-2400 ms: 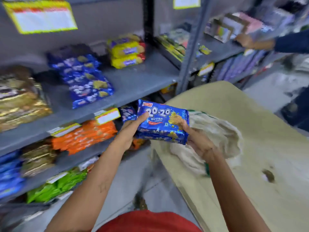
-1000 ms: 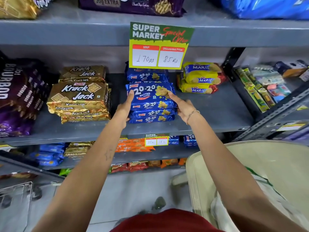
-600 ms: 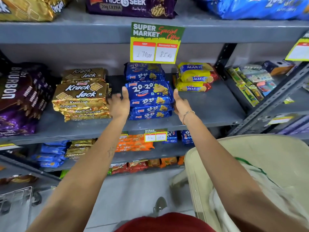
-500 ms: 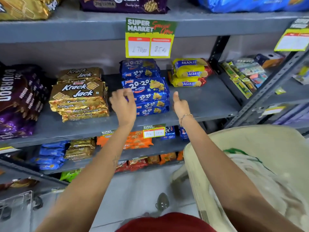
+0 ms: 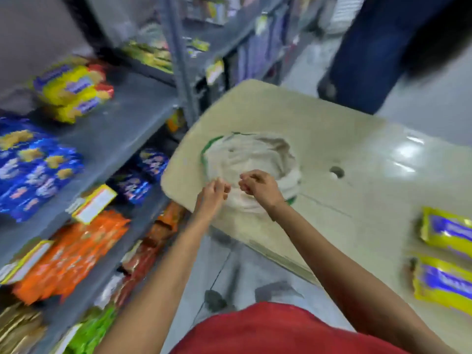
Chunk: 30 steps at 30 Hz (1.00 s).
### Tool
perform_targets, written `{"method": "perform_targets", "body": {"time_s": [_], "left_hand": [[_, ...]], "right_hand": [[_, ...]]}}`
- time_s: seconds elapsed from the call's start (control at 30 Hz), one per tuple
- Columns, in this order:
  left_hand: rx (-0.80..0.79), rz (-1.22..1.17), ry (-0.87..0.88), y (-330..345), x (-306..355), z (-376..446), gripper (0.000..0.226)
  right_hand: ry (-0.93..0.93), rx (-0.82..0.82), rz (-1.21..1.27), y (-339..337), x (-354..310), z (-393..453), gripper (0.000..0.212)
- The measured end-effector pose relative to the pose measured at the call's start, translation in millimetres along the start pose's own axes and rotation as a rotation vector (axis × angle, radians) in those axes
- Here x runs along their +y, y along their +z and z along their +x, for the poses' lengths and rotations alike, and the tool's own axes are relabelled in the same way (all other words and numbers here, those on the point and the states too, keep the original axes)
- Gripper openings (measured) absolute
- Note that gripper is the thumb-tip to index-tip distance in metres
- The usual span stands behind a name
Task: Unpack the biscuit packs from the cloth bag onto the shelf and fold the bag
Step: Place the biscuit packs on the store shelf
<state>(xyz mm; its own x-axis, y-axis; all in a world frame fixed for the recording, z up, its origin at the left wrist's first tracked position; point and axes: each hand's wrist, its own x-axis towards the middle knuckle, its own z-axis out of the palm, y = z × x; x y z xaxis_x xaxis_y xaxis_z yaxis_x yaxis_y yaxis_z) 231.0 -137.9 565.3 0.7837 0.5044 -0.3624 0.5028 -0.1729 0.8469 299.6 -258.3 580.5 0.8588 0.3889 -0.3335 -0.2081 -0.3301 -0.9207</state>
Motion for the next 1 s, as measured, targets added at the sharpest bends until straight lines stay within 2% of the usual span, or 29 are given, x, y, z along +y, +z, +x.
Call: {"method": "perform_targets", "body": {"time_s": [0.1,0.23,0.37,0.47,0.5,0.57,0.63,0.67,0.73,0.8,0.83,0.9,1.0], "left_hand": [[-0.240,0.098,0.064,89.1,24.8,-26.1,0.028],[-0.454,0.087,0.077,207.3,47.7,-64.0,0.020],[-0.719,0.140,-0.001,347.9,59.1,-125.3,0.023],[-0.891,0.290,0.004,412.8,49.6,-158.6,0.023],[-0.899,0.319,0.015,425.9,45.4,-163.5,0.023],[-0.860,0.326,0.012,442.7,42.5,-171.8,0.029],[-0.834,0.317,0.000,451.0,47.9,-178.5,0.046],[-0.831,0.328,-0.001,454.2,50.9,-180.5,0.049],[-0.806,0.346,-0.008,463.2,61.8,-182.3,0.057],[-0.802,0.339,-0.012,464.9,80.2,-179.5,0.063],[-0.818,0.307,0.001,466.0,90.3,-176.3,0.060],[-0.861,0.245,0.029,468.0,115.1,-165.4,0.046],[-0.838,0.192,0.045,479.9,148.7,-144.3,0.032]], "right_hand": [[0.082,0.200,0.124,-100.6,45.5,-40.4,0.022],[0.180,0.436,0.189,-222.6,108.6,-96.7,0.019],[0.326,0.735,0.068,-368.2,188.6,-172.2,0.024],[0.465,0.848,-0.005,-434.6,233.8,-211.4,0.037],[0.535,0.850,-0.071,-446.5,245.0,-218.4,0.045],[0.697,0.741,-0.181,-461.3,261.7,-229.2,0.067],[0.777,0.603,-0.053,-471.5,271.7,-233.0,0.075],[0.762,0.547,0.075,-475.1,273.0,-234.2,0.068],[0.706,0.456,0.286,-488.6,267.9,-236.7,0.039],[0.666,0.400,0.309,-501.7,257.9,-236.9,0.017],[0.644,0.399,0.307,-509.3,252.9,-236.4,0.012],[0.576,0.437,0.308,-525.9,242.0,-229.5,0.015],[0.437,0.545,0.304,-552.4,225.7,-209.3,0.037]]}}
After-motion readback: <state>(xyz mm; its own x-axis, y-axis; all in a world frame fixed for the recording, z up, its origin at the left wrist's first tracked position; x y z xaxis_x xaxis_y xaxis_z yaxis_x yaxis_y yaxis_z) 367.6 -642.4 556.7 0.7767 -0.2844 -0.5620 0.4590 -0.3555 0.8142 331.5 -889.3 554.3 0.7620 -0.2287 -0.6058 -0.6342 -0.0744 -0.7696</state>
